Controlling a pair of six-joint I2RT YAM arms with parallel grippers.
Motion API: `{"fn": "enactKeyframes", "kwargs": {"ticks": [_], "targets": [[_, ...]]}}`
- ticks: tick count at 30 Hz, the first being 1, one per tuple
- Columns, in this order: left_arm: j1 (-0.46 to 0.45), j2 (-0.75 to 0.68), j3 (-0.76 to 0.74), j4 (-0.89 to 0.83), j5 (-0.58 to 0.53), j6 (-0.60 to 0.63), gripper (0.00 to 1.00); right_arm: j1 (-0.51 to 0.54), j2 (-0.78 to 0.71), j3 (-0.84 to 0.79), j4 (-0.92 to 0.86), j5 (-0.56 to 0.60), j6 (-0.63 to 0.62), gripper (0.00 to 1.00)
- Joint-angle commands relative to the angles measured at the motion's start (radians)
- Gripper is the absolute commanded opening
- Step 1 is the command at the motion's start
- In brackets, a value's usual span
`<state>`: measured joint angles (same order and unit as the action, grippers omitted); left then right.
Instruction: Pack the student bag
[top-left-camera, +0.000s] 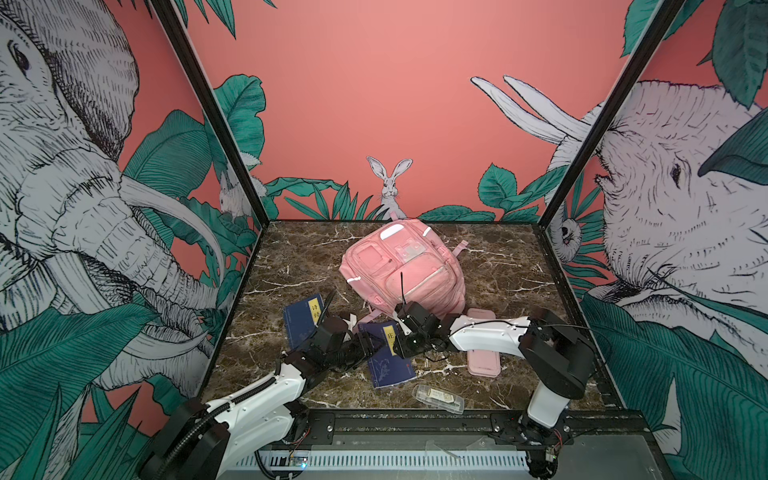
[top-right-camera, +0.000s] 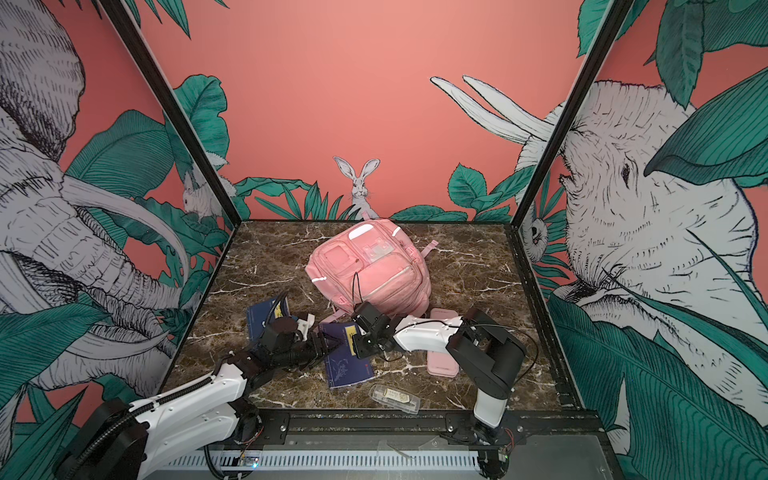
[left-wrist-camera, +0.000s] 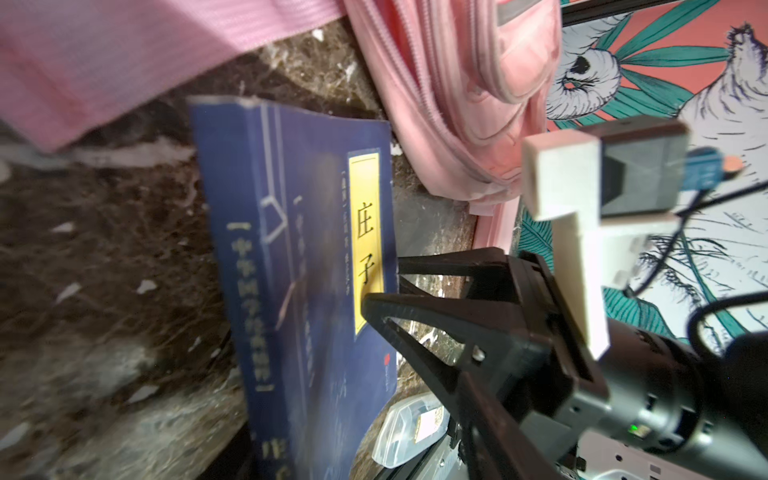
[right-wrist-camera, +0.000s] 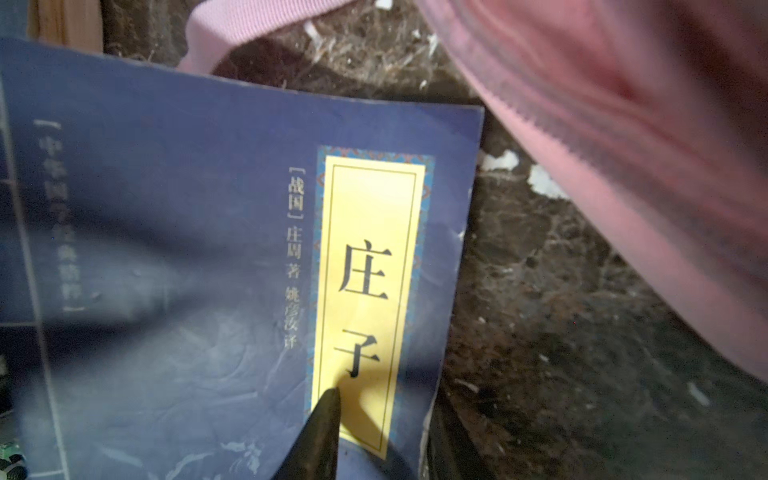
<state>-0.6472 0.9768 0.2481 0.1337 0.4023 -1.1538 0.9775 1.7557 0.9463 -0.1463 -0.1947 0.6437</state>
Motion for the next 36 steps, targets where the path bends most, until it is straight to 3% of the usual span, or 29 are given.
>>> {"fn": "enactKeyframes", "kwargs": {"ticks": [1, 4, 10, 16, 22, 31, 36], "targets": [[0.0, 0.014, -0.006, 0.05, 0.009, 0.017, 0.53, 0.016, 0.054, -0.026, -0.064, -0.007, -0.001, 0.34], [-0.001, 0.029, 0.002, 0.035, 0.007, 0.029, 0.49, 0.016, 0.051, -0.027, -0.064, -0.004, 0.003, 0.36], [-0.001, 0.048, 0.01, 0.029, 0.003, 0.046, 0.24, 0.016, 0.032, -0.027, -0.068, 0.002, 0.0, 0.37], [0.002, 0.059, 0.02, 0.053, 0.014, 0.058, 0.11, 0.015, -0.009, 0.001, -0.133, 0.022, -0.039, 0.4], [0.023, 0.037, 0.056, 0.045, 0.046, 0.09, 0.09, -0.007, -0.139, 0.029, -0.236, 0.08, -0.111, 0.47], [0.046, 0.041, 0.112, 0.031, 0.095, 0.147, 0.08, -0.108, -0.299, -0.004, -0.227, 0.033, -0.108, 0.52], [0.064, 0.026, 0.166, -0.03, 0.135, 0.234, 0.08, -0.167, -0.388, -0.06, -0.139, -0.038, -0.089, 0.66]]}}
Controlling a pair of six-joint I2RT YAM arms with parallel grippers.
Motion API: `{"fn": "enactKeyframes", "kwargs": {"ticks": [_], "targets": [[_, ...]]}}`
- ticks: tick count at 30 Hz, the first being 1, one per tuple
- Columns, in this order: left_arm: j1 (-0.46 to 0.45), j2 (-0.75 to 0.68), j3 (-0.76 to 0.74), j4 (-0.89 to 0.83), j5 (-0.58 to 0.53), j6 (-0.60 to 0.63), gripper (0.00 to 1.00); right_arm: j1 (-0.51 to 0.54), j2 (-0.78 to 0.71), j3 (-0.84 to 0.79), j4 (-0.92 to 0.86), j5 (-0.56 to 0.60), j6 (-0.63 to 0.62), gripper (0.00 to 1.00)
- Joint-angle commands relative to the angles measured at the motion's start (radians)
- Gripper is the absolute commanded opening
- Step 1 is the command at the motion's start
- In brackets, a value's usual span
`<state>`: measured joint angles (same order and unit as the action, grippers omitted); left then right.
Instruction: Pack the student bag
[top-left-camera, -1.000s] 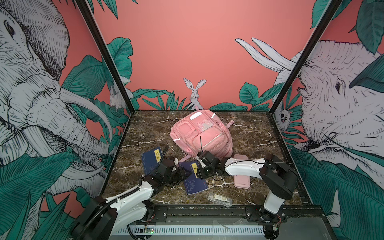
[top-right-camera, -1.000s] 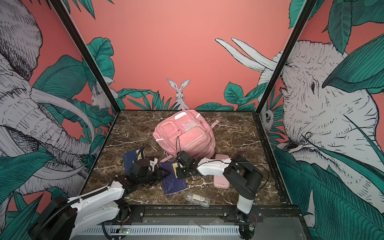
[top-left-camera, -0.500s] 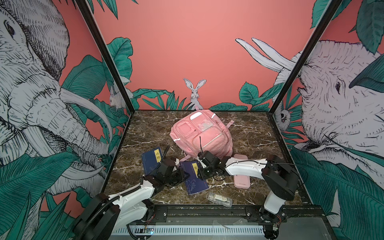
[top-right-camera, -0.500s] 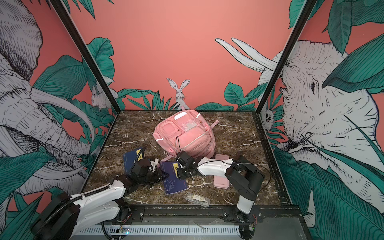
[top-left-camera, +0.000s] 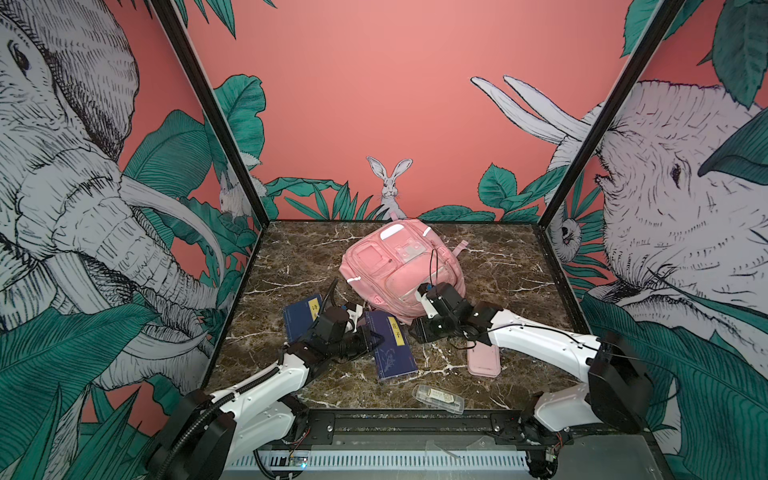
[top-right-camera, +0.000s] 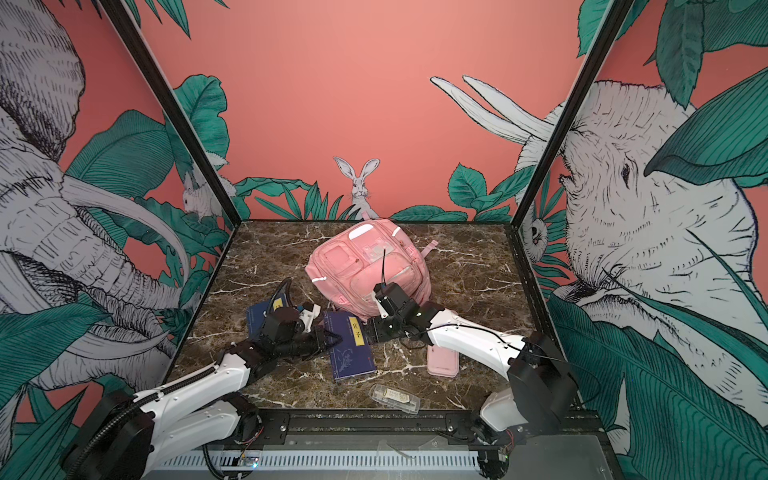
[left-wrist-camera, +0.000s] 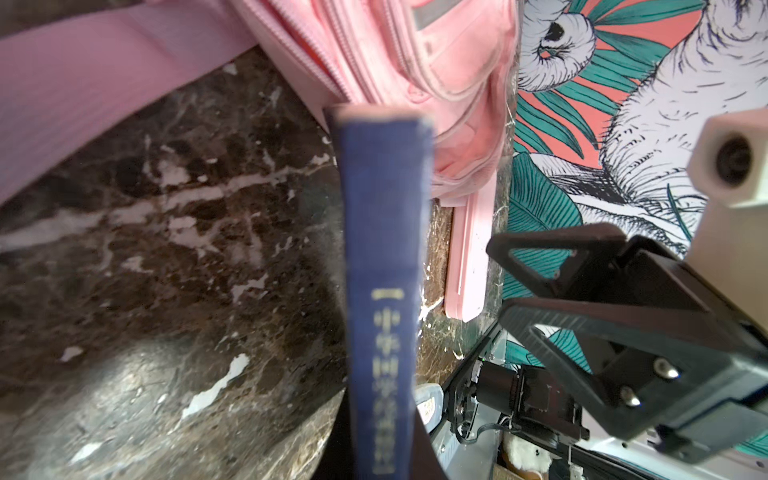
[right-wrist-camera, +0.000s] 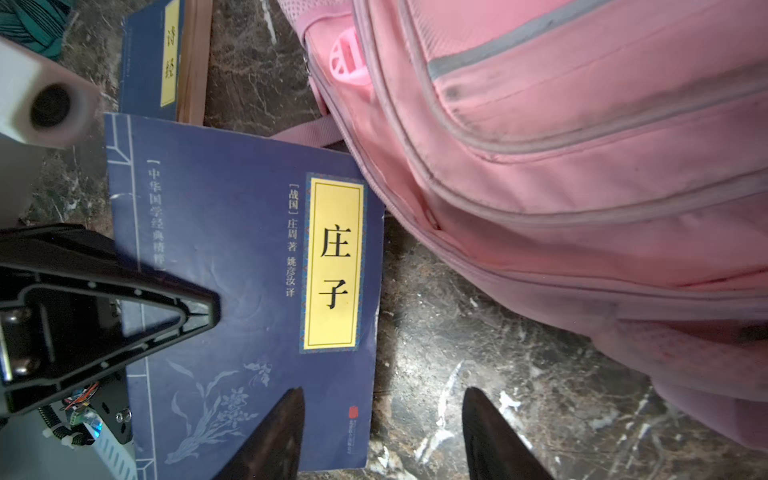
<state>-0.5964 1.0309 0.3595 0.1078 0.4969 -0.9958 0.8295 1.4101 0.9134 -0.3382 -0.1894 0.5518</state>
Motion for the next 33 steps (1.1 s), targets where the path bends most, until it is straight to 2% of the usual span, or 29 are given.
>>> {"fn": "enactKeyframes", "kwargs": {"ticks": [1, 4, 13, 16, 20, 23, 29, 33], "targets": [[0.016, -0.04, 0.062, -0.013, 0.044, 0.104, 0.08, -0.023, -0.058, -0.032, 0.061, -0.048, -0.01, 0.69], [0.034, -0.07, 0.078, -0.044, 0.059, 0.159, 0.07, -0.036, -0.099, -0.045, 0.078, -0.072, -0.034, 0.75], [0.056, -0.076, 0.101, 0.048, 0.16, 0.166, 0.04, -0.058, -0.162, -0.083, 0.207, -0.175, -0.013, 0.78], [0.058, -0.073, 0.102, 0.127, 0.212, 0.158, 0.03, -0.083, -0.192, -0.102, 0.227, -0.191, -0.008, 0.79], [0.058, -0.068, 0.101, 0.214, 0.266, 0.142, 0.02, -0.17, -0.264, -0.201, 0.367, -0.276, 0.055, 0.82], [0.058, -0.047, 0.102, 0.283, 0.308, 0.121, 0.02, -0.211, -0.269, -0.221, 0.385, -0.325, 0.071, 0.83], [0.058, 0.012, 0.102, 0.408, 0.364, 0.071, 0.02, -0.231, -0.25, -0.26, 0.519, -0.436, 0.14, 0.83], [0.058, 0.049, 0.096, 0.517, 0.396, 0.024, 0.02, -0.249, -0.246, -0.286, 0.585, -0.46, 0.187, 0.83]]}}
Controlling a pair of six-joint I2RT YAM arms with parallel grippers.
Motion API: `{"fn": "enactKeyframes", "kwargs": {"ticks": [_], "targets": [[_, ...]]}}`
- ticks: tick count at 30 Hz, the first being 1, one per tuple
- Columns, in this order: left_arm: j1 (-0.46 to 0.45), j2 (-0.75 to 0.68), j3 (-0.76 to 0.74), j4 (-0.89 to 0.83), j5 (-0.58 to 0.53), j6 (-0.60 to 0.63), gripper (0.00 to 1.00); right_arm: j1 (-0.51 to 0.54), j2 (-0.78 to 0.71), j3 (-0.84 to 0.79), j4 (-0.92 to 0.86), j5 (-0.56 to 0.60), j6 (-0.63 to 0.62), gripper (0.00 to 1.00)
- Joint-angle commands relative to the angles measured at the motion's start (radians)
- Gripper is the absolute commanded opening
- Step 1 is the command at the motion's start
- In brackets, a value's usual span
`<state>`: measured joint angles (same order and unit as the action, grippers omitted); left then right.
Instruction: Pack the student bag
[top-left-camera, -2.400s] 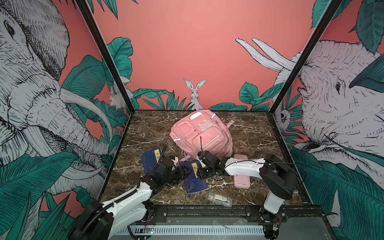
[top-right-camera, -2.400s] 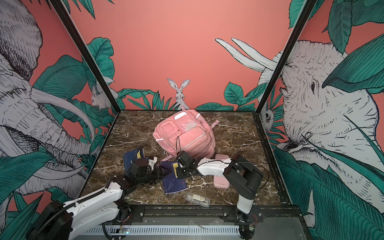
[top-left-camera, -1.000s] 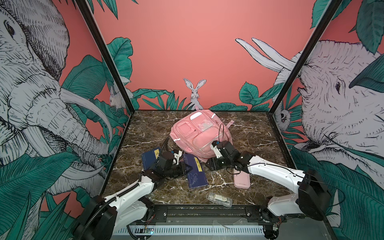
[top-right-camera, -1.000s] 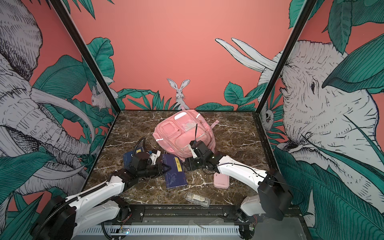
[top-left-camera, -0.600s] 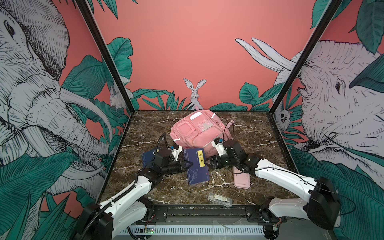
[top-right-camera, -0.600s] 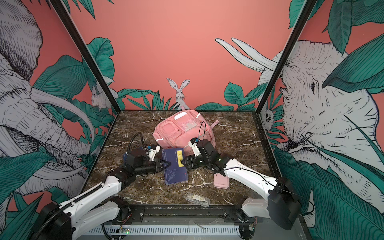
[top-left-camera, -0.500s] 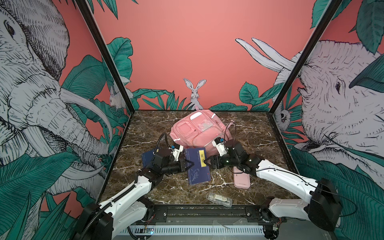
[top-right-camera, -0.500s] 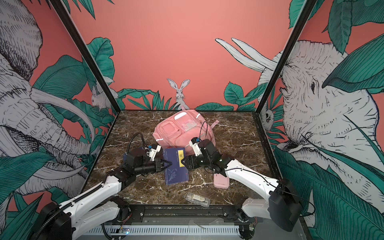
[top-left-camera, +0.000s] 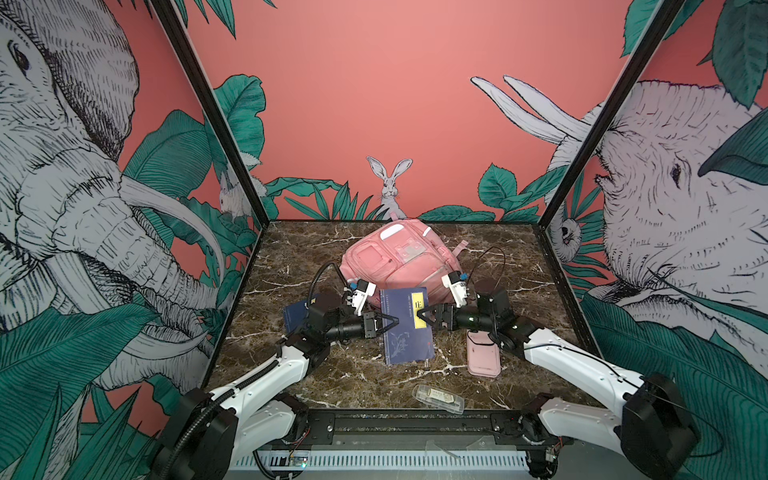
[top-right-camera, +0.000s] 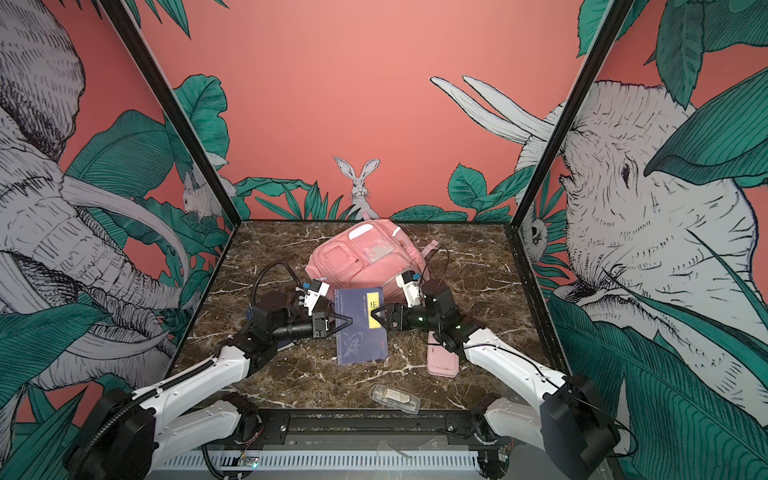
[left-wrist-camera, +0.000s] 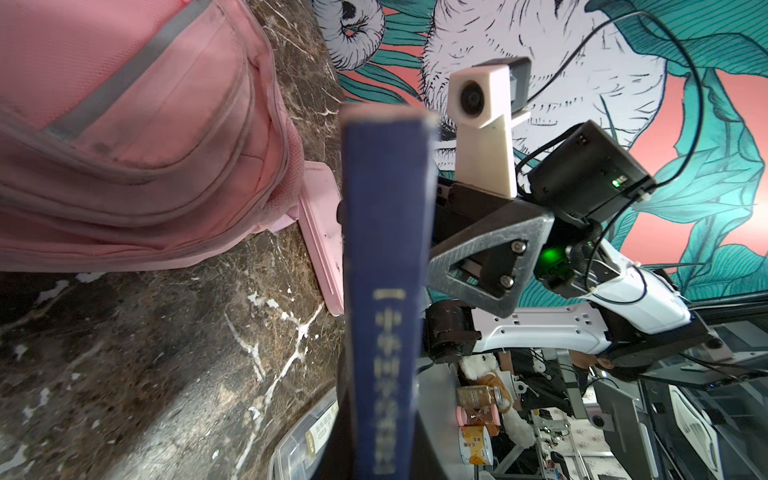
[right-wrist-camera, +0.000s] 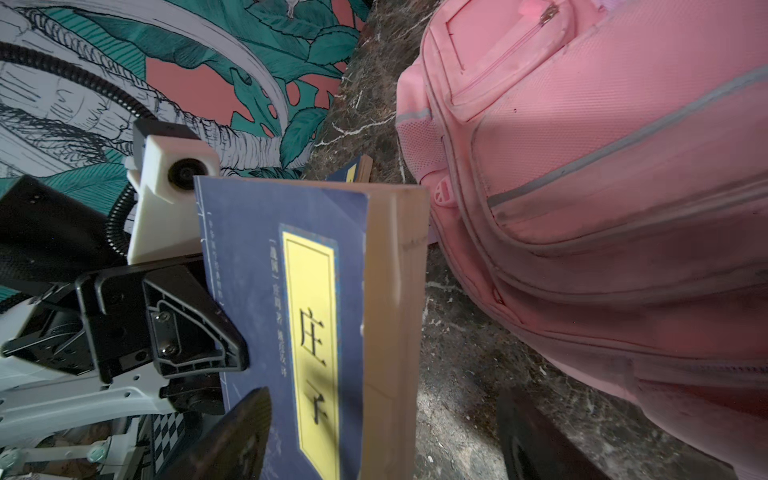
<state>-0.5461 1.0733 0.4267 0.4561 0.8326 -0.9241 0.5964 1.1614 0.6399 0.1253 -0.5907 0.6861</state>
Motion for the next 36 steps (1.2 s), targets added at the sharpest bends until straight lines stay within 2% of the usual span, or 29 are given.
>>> {"fn": "enactKeyframes", "kwargs": {"ticks": [1, 5, 10, 14, 25, 30, 36], "targets": [[0.008, 0.015, 0.027, 0.202, 0.07, -0.064, 0.02, -0.019, 0.007, -0.019, 0.144, -0.069, 0.067, 0.83], [0.008, 0.052, 0.025, 0.316, 0.103, -0.12, 0.01, -0.031, 0.037, -0.049, 0.251, -0.117, 0.127, 0.84], [0.008, 0.067, 0.037, 0.275, 0.116, -0.087, 0.01, -0.046, 0.113, -0.077, 0.48, -0.22, 0.27, 0.83], [0.008, 0.068, 0.034, 0.268, 0.108, -0.078, 0.01, -0.052, 0.132, -0.096, 0.594, -0.256, 0.332, 0.8], [0.008, 0.07, 0.035, 0.194, 0.073, -0.03, 0.01, -0.053, 0.07, -0.102, 0.561, -0.288, 0.331, 0.71], [0.012, 0.066, 0.048, 0.103, 0.035, 0.018, 0.02, -0.053, 0.048, -0.101, 0.558, -0.3, 0.334, 0.66], [0.014, 0.091, 0.041, 0.093, 0.011, 0.016, 0.02, -0.053, 0.039, -0.106, 0.53, -0.324, 0.325, 0.5]]}}
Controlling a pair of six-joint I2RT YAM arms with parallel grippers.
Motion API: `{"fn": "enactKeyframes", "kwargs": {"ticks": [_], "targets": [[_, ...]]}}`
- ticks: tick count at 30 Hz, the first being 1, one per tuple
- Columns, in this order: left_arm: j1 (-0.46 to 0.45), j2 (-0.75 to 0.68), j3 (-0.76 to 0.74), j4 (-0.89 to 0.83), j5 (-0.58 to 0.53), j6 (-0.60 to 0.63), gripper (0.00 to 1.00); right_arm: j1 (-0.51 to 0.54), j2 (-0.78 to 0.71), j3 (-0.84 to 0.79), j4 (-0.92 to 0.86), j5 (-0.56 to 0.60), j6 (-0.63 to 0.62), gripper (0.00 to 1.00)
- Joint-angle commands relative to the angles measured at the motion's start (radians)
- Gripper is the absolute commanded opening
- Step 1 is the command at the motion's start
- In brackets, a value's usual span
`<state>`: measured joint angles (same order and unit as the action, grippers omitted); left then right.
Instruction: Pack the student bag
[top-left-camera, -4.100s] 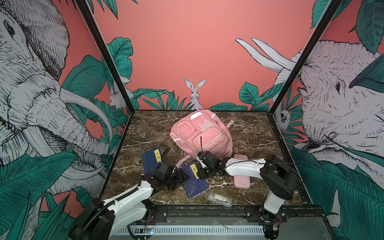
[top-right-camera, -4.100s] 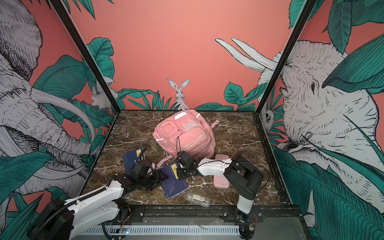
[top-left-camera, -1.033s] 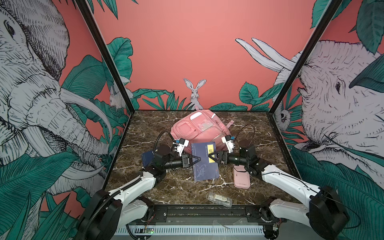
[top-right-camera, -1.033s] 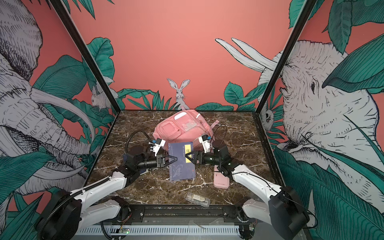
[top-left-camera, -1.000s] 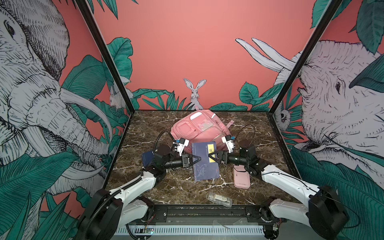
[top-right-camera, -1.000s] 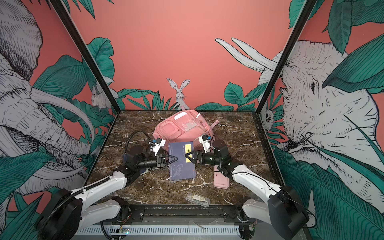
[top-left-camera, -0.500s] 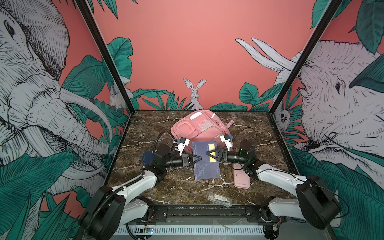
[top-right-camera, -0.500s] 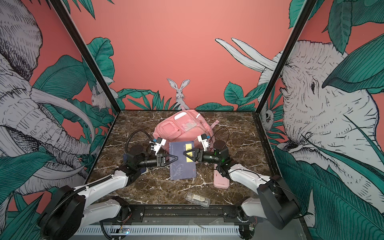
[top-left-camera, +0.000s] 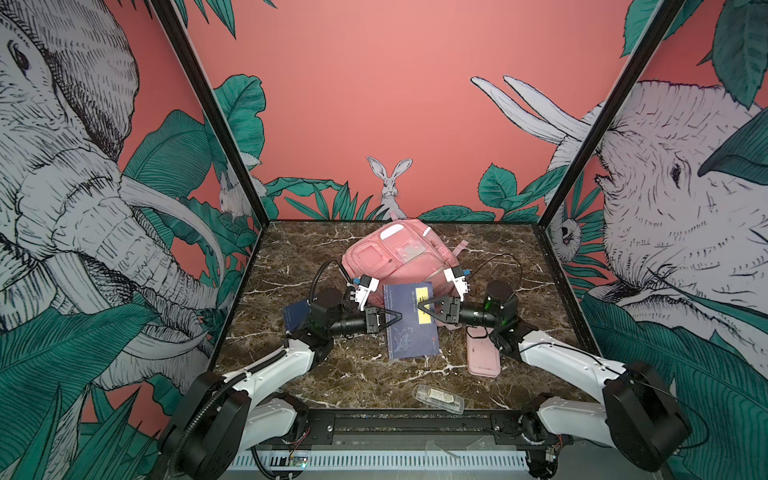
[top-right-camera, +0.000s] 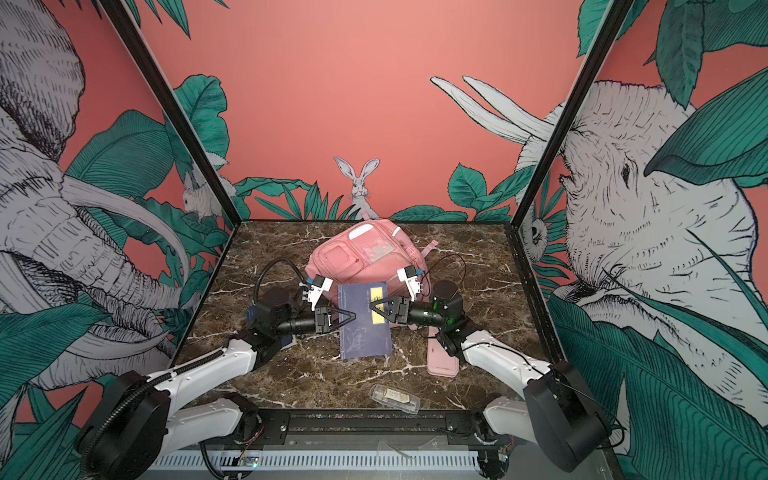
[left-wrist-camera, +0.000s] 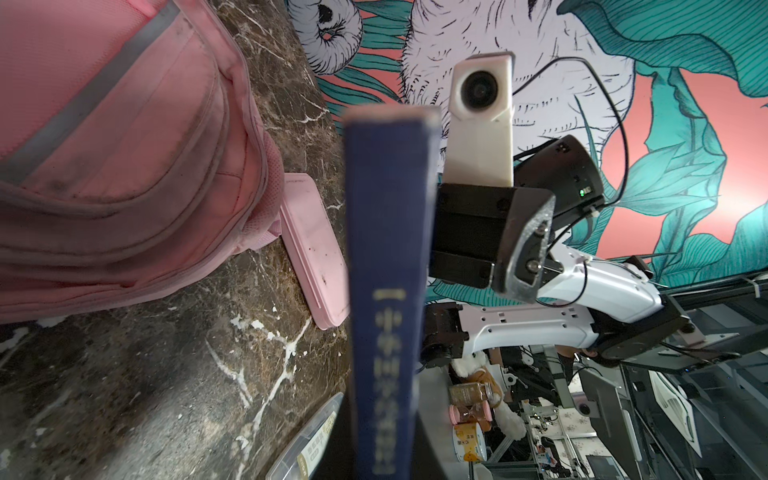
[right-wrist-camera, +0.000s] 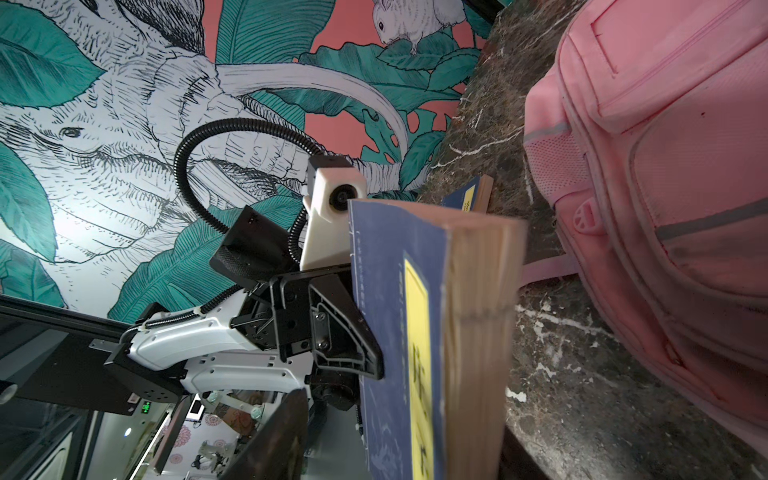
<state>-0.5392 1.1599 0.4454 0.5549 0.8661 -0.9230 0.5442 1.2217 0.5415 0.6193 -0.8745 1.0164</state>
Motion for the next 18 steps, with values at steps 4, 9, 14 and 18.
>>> {"fn": "enactKeyframes", "kwargs": {"ticks": [4, 9, 14, 18], "targets": [[0.007, 0.015, 0.027, -0.004, -0.032, 0.013, 0.02, 0.0, -0.027, -0.014, 0.035, -0.046, -0.01, 0.38], [0.008, 0.027, 0.038, -0.004, -0.027, 0.012, 0.03, 0.0, -0.016, -0.01, 0.026, -0.046, -0.02, 0.27], [0.008, 0.029, 0.041, -0.011, -0.025, 0.013, 0.06, 0.001, -0.001, -0.008, 0.018, -0.042, -0.025, 0.17], [0.008, 0.031, 0.045, -0.018, -0.026, 0.016, 0.11, 0.001, -0.006, -0.002, -0.019, -0.034, -0.048, 0.07]]}}
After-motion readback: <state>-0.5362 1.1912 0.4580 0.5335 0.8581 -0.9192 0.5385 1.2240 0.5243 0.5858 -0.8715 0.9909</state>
